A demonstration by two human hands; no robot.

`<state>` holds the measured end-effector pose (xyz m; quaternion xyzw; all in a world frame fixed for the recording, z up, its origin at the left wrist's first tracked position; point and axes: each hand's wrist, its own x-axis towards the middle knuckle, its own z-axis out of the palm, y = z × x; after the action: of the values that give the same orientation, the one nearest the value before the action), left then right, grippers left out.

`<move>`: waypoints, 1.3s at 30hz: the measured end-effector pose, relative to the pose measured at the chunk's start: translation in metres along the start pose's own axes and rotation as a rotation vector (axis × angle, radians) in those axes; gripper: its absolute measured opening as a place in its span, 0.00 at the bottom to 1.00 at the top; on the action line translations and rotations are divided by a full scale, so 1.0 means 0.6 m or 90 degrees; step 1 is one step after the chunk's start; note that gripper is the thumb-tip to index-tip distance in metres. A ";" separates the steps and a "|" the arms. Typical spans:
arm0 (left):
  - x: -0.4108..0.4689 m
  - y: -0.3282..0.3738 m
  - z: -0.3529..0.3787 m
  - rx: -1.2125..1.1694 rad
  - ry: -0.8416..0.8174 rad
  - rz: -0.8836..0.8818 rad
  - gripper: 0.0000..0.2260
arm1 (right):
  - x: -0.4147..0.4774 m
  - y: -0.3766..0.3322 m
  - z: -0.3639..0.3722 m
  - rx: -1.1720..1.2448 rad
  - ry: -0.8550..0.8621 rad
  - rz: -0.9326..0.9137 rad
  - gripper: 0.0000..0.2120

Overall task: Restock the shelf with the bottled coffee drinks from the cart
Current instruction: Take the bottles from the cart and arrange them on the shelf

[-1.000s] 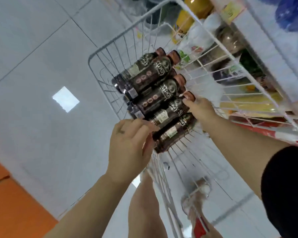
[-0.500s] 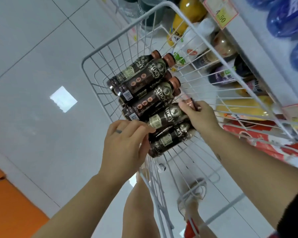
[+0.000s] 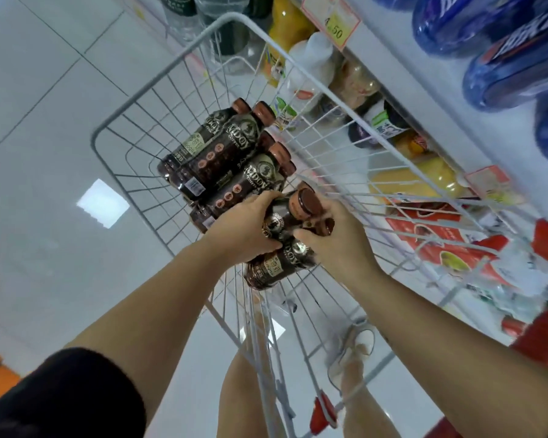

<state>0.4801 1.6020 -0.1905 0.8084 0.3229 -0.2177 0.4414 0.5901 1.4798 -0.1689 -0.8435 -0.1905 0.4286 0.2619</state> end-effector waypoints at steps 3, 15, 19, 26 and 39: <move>-0.011 -0.002 -0.002 -0.027 0.058 0.000 0.34 | -0.013 0.005 -0.014 -0.070 -0.028 -0.041 0.22; -0.167 0.163 -0.135 -0.172 0.249 0.101 0.38 | -0.167 -0.123 -0.185 -0.017 0.036 -0.206 0.22; -0.250 0.266 -0.192 -0.178 0.276 0.185 0.36 | -0.271 -0.181 -0.296 0.015 0.100 -0.278 0.26; -0.410 0.468 -0.226 -0.119 0.273 0.323 0.36 | -0.483 -0.210 -0.457 0.153 0.316 -0.388 0.26; -0.559 0.836 -0.101 -0.080 0.311 0.600 0.35 | -0.758 -0.110 -0.726 0.341 0.553 -0.598 0.22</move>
<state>0.6091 1.3415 0.3419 0.8649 0.0307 0.2181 0.4510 0.6874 1.1621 0.3706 -0.6732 -0.3011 -0.0744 0.6713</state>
